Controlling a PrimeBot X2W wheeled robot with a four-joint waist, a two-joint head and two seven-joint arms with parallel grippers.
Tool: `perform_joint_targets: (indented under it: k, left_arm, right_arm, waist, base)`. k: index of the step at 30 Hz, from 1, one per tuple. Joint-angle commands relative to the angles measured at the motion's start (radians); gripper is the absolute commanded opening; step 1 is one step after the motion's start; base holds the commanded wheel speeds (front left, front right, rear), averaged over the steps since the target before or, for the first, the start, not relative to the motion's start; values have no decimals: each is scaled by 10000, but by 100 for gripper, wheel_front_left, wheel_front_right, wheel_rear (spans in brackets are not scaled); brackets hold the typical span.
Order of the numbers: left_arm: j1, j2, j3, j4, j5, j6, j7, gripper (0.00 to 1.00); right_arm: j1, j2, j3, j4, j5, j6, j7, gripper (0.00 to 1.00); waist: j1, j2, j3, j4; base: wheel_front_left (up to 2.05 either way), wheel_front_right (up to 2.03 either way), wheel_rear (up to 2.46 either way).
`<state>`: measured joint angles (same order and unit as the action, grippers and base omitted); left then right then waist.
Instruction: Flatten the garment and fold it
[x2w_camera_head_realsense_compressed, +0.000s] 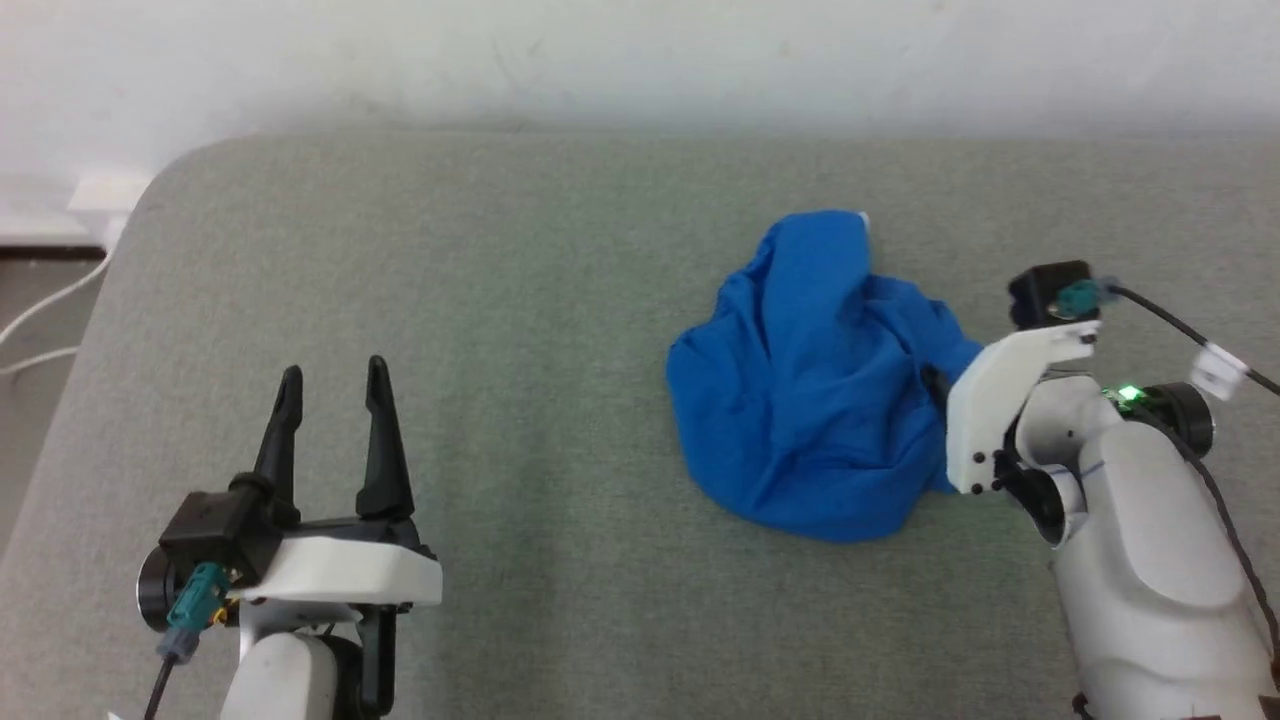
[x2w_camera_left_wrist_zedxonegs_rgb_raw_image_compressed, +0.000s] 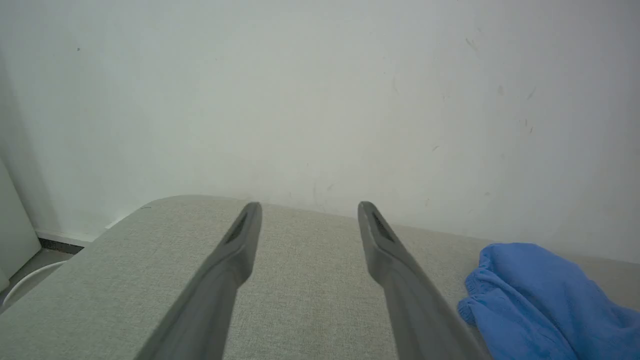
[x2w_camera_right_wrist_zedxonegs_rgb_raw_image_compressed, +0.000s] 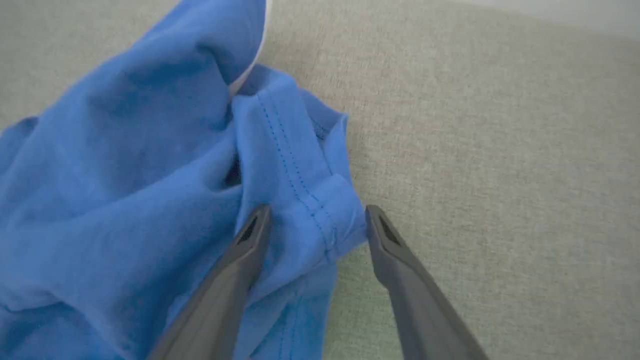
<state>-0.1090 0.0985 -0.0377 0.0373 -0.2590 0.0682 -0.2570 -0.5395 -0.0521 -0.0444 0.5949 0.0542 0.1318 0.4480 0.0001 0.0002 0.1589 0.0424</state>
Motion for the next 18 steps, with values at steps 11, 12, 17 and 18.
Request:
perform_joint_targets:
  k: [11, 12, 17, 18]
  left_arm:
    - [61, -352, 472, 420, 316, -448, -47, 100]
    - [81, -363, 492, 445, 340, -488, -47, 100]
    - [139, -403, 626, 574, 415, -672, -47, 100]
    - [158, -410, 618, 573, 445, -689, -47, 100]
  right_arm:
    - [825, 19, -2591, -1167, 255, -11, -1504, 0]
    - [1067, 19, -3045, -1330, 325, -11, -1792, 0]
    - [2383, 19, -4639, -1451, 602, -11, -2119, 0]
    - [2611, 19, -4784, -1426, 599, -11, -2068, 0]
  waist:
    - [-1, -2, -312, -14]
    - [-1, -2, -382, -48]
    - [-1, -2, -601, -255]
    - [-1, -2, -620, -302]
  base:
    - [0, 0, 0]
    - [0, 0, 0]
    - [0, 0, 0]
    - [0, 0, 0]
